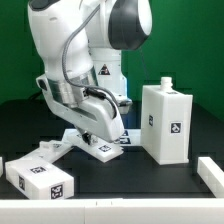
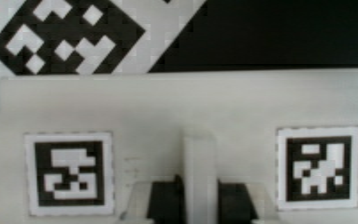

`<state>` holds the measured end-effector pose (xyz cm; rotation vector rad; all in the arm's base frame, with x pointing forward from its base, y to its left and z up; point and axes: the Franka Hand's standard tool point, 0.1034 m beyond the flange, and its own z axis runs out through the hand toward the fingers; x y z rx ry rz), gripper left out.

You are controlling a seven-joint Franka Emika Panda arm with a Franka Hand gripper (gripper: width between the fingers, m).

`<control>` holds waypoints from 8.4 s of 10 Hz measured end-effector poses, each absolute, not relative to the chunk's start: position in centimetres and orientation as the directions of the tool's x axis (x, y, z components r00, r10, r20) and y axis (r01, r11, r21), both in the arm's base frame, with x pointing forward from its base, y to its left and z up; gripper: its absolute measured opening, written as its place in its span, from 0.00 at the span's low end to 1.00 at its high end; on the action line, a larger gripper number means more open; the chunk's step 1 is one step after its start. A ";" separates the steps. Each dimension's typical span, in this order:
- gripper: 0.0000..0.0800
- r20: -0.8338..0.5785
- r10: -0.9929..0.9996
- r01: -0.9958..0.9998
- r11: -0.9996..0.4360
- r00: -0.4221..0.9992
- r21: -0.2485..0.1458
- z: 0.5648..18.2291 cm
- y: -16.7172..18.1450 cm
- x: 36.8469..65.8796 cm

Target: Assemble cabinet

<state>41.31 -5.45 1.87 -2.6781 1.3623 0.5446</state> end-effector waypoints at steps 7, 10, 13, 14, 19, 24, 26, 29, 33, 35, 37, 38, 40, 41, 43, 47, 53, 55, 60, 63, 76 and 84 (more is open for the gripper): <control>0.69 -0.353 -0.768 -0.800 -0.594 0.534 0.084 1.9 -5.2 41.2; 0.97 -0.397 -0.776 -0.827 -0.558 0.491 0.069 5.7 -6.0 41.3; 0.99 -0.417 -0.781 -0.841 -0.537 0.466 0.065 7.5 -6.2 43.3; 1.00 -0.421 -0.780 -0.841 -0.537 0.463 0.070 7.3 -6.1 43.0; 1.00 -0.457 -0.786 -0.875 -0.483 0.416 0.035 9.9 -5.2 44.0; 1.00 -0.493 -0.777 -0.891 -0.454 0.391 0.009 11.8 -4.6 44.6; 1.00 -0.495 -0.775 -0.889 -0.457 0.393 0.009 11.9 -4.4 44.6; 1.00 -0.528 -0.782 -0.908 -0.417 0.332 0.047 15.8 -0.2 45.3; 1.00 -0.535 -0.782 -0.909 -0.413 0.320 0.060 16.8 0.9 45.4; 1.00 -0.538 -0.765 -0.882 -0.464 0.355 0.077 17.4 2.6 45.8; 1.00 -0.550 -0.728 -0.845 -0.530 0.410 0.071 18.2 5.8 46.5; 1.00 -0.554 -0.700 -0.809 -0.583 0.450 0.078 17.9 6.6 46.5; 1.00 -0.557 -0.689 -0.793 -0.603 0.464 0.086 17.5 6.5 46.6; 1.00 -0.556 -0.689 -0.793 -0.603 0.464 0.086 17.5 6.5 46.6; 1.00 -0.546 -0.634 -0.715 -0.693 0.548 0.087 17.6 6.4 46.4; 1.00 -0.547 -0.489 -0.548 -0.834 0.680 0.063 18.9 8.2 46.8; 1.00 -0.569 -0.268 -0.319 -0.948 0.777 0.011 18.9 11.1 47.8; 1.00 -0.570 -0.265 -0.315 -0.949 0.778 0.012 18.7 11.4 47.9; 1.00 -0.580 0.010 -0.017 -0.999 0.814 -0.041 18.6 12.5 49.9; 1.00 -0.539 -0.021 -0.041 -0.999 0.842 -0.025 18.3 13.5 50.2; 1.00 -0.420 0.696 0.693 -0.695 0.582 -0.191 15.9 16.4 51.6; 1.00 -0.366 0.748 0.826 -0.549 0.553 0.126 14.0 18.6 50.7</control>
Offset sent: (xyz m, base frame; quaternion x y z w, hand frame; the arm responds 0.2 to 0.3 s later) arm 0.0000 0.0000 0.0000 0.0000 0.0000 0.0000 1.0000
